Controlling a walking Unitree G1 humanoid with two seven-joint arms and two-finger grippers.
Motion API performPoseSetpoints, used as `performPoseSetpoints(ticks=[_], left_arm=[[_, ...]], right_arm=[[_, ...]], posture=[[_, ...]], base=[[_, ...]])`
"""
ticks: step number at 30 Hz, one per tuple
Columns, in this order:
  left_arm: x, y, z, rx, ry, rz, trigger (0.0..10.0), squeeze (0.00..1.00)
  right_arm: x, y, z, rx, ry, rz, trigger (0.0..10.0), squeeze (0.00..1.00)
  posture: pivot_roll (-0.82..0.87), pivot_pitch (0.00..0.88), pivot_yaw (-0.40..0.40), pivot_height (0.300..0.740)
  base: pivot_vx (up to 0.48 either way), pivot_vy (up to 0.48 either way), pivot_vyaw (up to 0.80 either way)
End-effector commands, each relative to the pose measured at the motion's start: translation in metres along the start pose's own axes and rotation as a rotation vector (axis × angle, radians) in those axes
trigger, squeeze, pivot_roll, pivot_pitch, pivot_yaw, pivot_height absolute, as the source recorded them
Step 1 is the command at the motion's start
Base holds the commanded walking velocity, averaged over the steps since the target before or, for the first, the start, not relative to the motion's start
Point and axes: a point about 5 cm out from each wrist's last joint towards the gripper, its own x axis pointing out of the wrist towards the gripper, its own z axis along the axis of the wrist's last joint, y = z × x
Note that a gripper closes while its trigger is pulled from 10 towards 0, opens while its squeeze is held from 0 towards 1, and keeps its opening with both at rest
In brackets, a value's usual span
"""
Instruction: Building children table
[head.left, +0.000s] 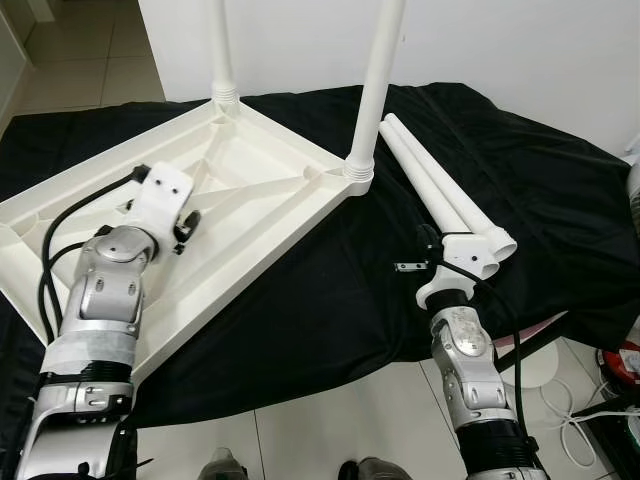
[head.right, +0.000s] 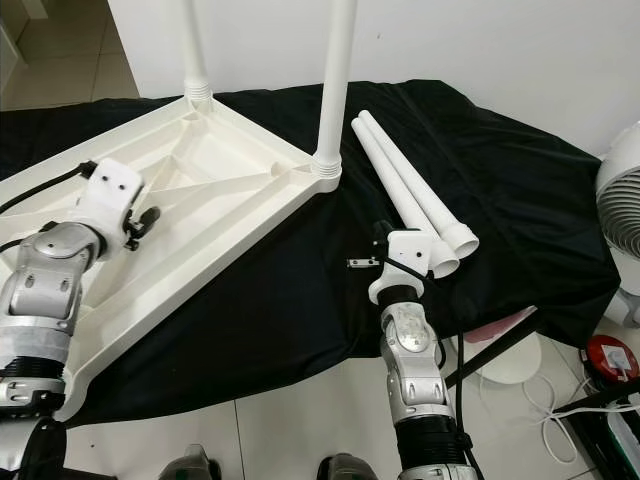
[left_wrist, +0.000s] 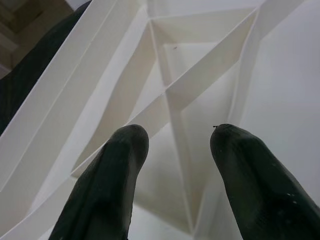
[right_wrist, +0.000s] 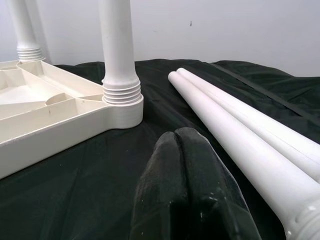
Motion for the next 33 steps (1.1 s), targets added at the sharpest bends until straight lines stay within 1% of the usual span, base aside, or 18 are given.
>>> performPoseSetpoints(ticks=[1,4,9,11,15,16,17,18,19,20,22,23,24,27,29,30,32,33], left_arm=[[0.000,0.001,-0.009,0.032,0.051,0.112,10.0,0.00],[-0.001,-0.004,-0.011,0.067,0.063,0.067,10.0,0.00],[-0.001,-0.021,-0.008,0.124,0.050,-0.053,10.0,0.00],[-0.001,-0.023,-0.007,0.130,0.049,-0.069,10.0,0.00],[-0.002,-0.040,-0.003,0.152,0.023,-0.184,10.0,0.00],[-0.003,-0.047,-0.002,0.161,0.012,-0.231,10.0,0.00],[-0.003,-0.047,-0.002,0.161,0.012,-0.231,10.0,0.00],[-0.005,-0.058,-0.001,0.190,0.001,-0.309,10.0,0.00],[-0.006,-0.063,-0.001,0.205,-0.002,-0.336,10.0,0.00],[-0.006,-0.063,-0.001,0.205,-0.002,-0.336,10.0,0.00],[-0.011,-0.078,-0.004,0.246,-0.006,-0.436,10.0,0.00],[-0.011,-0.078,-0.004,0.246,-0.006,-0.436,10.0,0.00],[-0.012,-0.083,-0.005,0.246,-0.006,-0.466,10.0,0.00],[-0.013,-0.088,-0.005,0.248,-0.007,-0.486,10.0,0.00],[-0.014,-0.096,-0.006,0.259,-0.007,-0.523,10.0,0.00],[-0.014,-0.096,-0.006,0.259,-0.007,-0.523,10.0,0.00],[-0.014,-0.101,-0.005,0.260,-0.011,-0.536,10.0,0.00],[-0.015,-0.107,-0.004,0.256,-0.018,-0.554,10.0,0.00]], right_arm=[[0.001,0.000,-0.001,-0.004,0.000,0.002,10.0,0.00],[0.002,-0.001,-0.001,-0.008,-0.001,0.004,10.0,0.00],[0.004,-0.005,0.000,-0.019,-0.004,0.003,10.0,0.00],[0.005,-0.005,0.000,-0.020,-0.005,0.002,10.0,0.00],[0.007,-0.008,0.001,-0.029,-0.012,0.001,10.0,0.00],[0.008,-0.009,0.002,-0.030,-0.013,0.001,10.0,0.00],[0.008,-0.009,0.002,-0.030,-0.013,0.001,10.0,0.00],[0.009,-0.009,0.002,-0.033,-0.016,0.002,10.0,0.00],[0.009,-0.009,0.002,-0.034,-0.018,0.003,10.0,0.00],[0.009,-0.009,0.002,-0.034,-0.018,0.003,10.0,0.00],[0.011,-0.009,0.004,-0.037,-0.023,0.003,10.0,0.00],[0.011,-0.009,0.004,-0.037,-0.023,0.003,10.0,0.00],[0.012,-0.010,0.004,-0.038,-0.024,0.002,10.0,0.00],[0.012,-0.010,0.004,-0.039,-0.024,0.002,10.0,0.00],[0.013,-0.011,0.004,-0.041,-0.026,0.000,10.0,0.00],[0.013,-0.011,0.004,-0.041,-0.026,0.000,10.0,0.00],[0.013,-0.012,0.004,-0.042,-0.027,0.000,10.0,0.00],[0.014,-0.012,0.004,-0.043,-0.030,0.000,10.0,0.00]], posture=[[0.05,0.005,-0.015,0.740],[0.05,0.005,-0.015,0.740],[0.05,0.002,-0.021,0.740],[0.05,0.002,-0.021,0.740],[0.05,0.000,-0.021,0.740],[0.05,0.000,-0.021,0.740],[0.05,0.000,-0.021,0.740],[0.04,0.000,-0.020,0.740],[0.04,0.000,-0.020,0.740],[0.04,0.000,-0.020,0.740],[0.04,0.000,-0.018,0.740],[0.04,0.000,-0.018,0.740],[0.04,0.000,-0.015,0.740],[0.04,0.000,-0.015,0.740],[0.04,0.000,-0.013,0.740],[0.04,0.000,-0.013,0.740],[0.03,0.000,-0.011,0.740],[0.03,0.000,-0.011,0.740]], base=[[0.000,0.000,0.00],[0.000,0.000,0.00],[0.000,0.000,0.00],[0.000,0.000,0.00],[0.000,0.000,0.00],[0.000,0.000,0.00],[0.000,0.000,0.00],[0.000,0.000,0.00],[0.000,0.000,0.00],[0.000,0.000,0.00],[0.000,0.000,0.00],[0.000,0.000,0.00],[0.000,0.000,0.00],[0.000,0.000,0.00],[0.000,0.000,0.00],[0.000,0.000,0.00],[0.000,0.000,0.00],[0.000,0.000,0.00]])
